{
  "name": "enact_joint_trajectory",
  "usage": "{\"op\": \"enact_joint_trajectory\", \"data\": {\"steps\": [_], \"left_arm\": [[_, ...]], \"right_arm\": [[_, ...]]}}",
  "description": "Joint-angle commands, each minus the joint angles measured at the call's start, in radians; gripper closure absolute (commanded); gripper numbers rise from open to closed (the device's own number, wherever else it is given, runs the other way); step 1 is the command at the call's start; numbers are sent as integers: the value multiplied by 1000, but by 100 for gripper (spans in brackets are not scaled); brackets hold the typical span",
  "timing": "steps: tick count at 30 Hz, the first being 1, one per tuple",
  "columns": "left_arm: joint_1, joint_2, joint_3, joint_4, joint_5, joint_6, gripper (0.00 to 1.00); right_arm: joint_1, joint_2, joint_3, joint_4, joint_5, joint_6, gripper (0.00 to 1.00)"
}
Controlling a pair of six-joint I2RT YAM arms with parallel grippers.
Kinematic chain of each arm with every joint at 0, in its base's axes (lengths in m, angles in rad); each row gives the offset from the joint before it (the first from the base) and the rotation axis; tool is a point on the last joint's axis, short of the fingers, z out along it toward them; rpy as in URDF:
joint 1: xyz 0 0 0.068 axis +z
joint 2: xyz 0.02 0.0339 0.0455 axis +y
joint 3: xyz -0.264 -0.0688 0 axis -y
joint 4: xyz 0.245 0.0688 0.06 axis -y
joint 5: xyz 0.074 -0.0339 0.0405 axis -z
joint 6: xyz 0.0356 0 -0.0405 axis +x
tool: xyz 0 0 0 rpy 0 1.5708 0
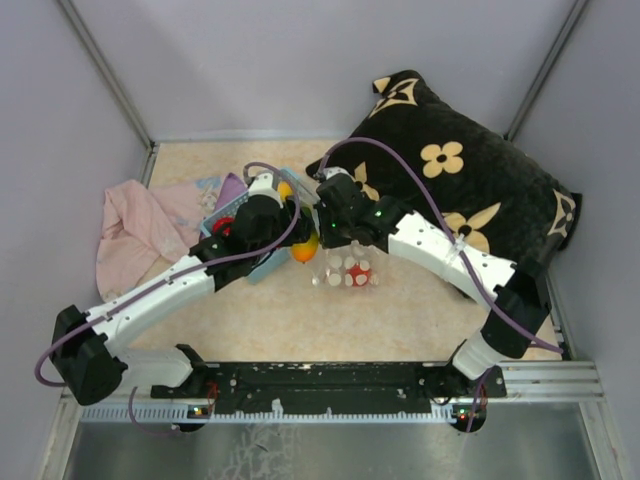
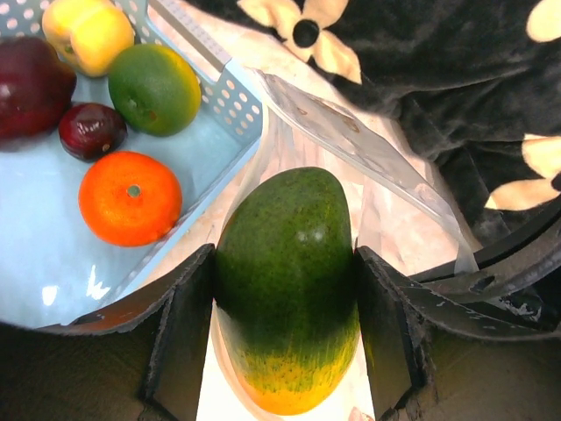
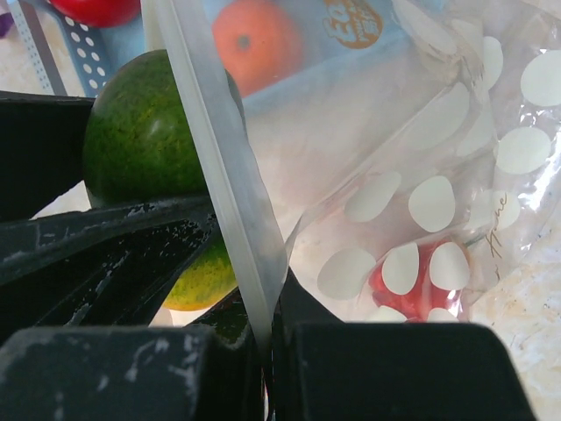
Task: Place the food in the zip-top bag and seal the zipper
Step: Place the fake fruit in the zipper food storage bag.
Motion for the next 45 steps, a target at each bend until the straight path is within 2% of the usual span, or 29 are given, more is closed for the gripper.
{"op": "enact_joint_trajectory", "data": {"steps": [1,11,14,23,27,32,41,45], "left_arm": [[-10,17,56,-45,-13,-101,44],[-9,73,113,-121,-54,-155,39],[-9,77,116,-138,-70,-159,34],[-11,100,152,-229,-123,-159,31],[-11,71,155,-211,-82,-150,21],[-10,43,161,-205,-42,-130,13],[-9,-48,230,-432,-62,-133,12],[-8,-84,199,-535,-60,-156,13]], "right_arm": [[11,-55,-6,94,-37,-6,100],[11,-119,-79,160,-60,-4,100],[11,-132,-98,169,-50,2,100],[10,-176,-168,232,-70,24,100],[11,-180,-186,239,-67,32,100],[10,-194,-216,263,-59,49,100],[10,-209,-225,265,-40,76,100],[11,-211,-222,267,-35,82,100]]}}
